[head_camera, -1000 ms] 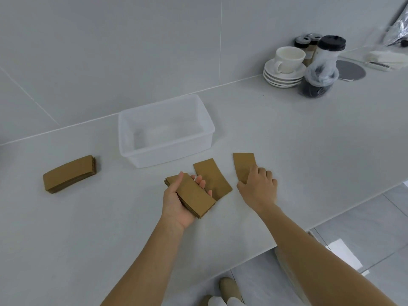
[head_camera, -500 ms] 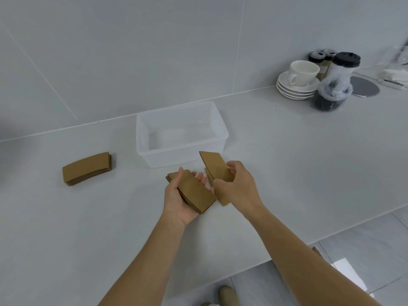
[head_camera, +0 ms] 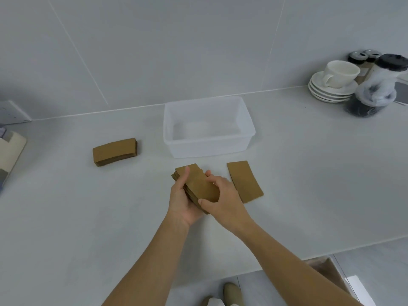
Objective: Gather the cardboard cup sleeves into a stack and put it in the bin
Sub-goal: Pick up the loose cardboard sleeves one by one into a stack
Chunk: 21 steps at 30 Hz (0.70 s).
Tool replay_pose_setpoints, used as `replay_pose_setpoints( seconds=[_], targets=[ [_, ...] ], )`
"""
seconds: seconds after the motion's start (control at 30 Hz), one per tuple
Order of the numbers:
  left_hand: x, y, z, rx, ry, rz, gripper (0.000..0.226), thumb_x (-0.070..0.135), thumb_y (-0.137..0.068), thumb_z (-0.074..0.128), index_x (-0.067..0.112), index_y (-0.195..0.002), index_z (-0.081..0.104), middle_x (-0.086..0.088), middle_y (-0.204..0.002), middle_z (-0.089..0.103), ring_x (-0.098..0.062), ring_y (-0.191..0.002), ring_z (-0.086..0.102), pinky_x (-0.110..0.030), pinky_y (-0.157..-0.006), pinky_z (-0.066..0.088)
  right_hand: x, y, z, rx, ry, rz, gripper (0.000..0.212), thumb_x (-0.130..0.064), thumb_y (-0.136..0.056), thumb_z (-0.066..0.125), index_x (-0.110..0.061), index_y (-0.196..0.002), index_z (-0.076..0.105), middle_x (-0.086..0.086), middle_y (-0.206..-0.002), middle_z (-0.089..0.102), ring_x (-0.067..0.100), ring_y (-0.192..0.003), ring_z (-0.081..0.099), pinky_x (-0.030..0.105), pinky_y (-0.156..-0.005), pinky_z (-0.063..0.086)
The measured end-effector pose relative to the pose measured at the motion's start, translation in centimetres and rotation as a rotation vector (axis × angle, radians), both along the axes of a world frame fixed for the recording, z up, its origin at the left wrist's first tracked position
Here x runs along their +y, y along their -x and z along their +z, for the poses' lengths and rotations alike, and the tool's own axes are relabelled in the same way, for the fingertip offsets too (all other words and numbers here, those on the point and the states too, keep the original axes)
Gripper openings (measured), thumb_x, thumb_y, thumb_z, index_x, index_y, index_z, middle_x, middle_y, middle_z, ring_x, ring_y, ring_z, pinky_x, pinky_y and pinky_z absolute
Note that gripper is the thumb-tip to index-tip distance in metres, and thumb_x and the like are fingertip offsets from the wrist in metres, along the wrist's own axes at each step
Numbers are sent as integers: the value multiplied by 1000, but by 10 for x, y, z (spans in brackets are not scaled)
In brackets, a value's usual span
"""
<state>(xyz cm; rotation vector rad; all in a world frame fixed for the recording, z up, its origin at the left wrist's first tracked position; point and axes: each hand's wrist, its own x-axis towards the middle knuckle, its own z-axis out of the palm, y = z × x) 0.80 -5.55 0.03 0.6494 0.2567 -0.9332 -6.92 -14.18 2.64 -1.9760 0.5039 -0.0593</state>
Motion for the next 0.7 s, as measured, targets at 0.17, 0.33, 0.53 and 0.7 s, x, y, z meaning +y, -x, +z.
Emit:
replay_pose_setpoints(
  seconds=[0.17,0.33,0.53,0.7],
  targets=[
    [7,0,-6,14,-12,45,53,38,-65,76,9,-108,65,-8,-99,71,-26,-94,67,-41,-77,56,5,-1,-8,-5,8,49,54,-24,-75,64,-22,-125,45,-1,-133,43,20,-122,38,41,-103,40],
    [9,-1,-6,27,4,55,32,32,-71,72,9,-92,69,-5,-85,70,-22,-83,66,-39,-80,55,4,1,-14,9,19,112,45,-28,-76,64,-24,-118,50,-7,-138,40,17,-126,33,38,-106,35],
    [2,-3,-4,2,-62,30,22,31,-80,66,12,-90,61,-2,-80,63,-19,-84,59,-40,-88,49,-21,-3,-7,37,26,144,44,-41,-78,62,-21,-117,54,-5,-124,51,8,-110,48,15,-83,38],
    [3,-5,-4,29,-63,83,17,28,-77,71,12,-83,68,-3,-77,70,-19,-75,67,-44,-81,54,-54,-7,0,109,127,-54,49,-42,-81,61,-14,-120,51,5,-120,57,17,-102,55,27,-82,45]
  ],
)
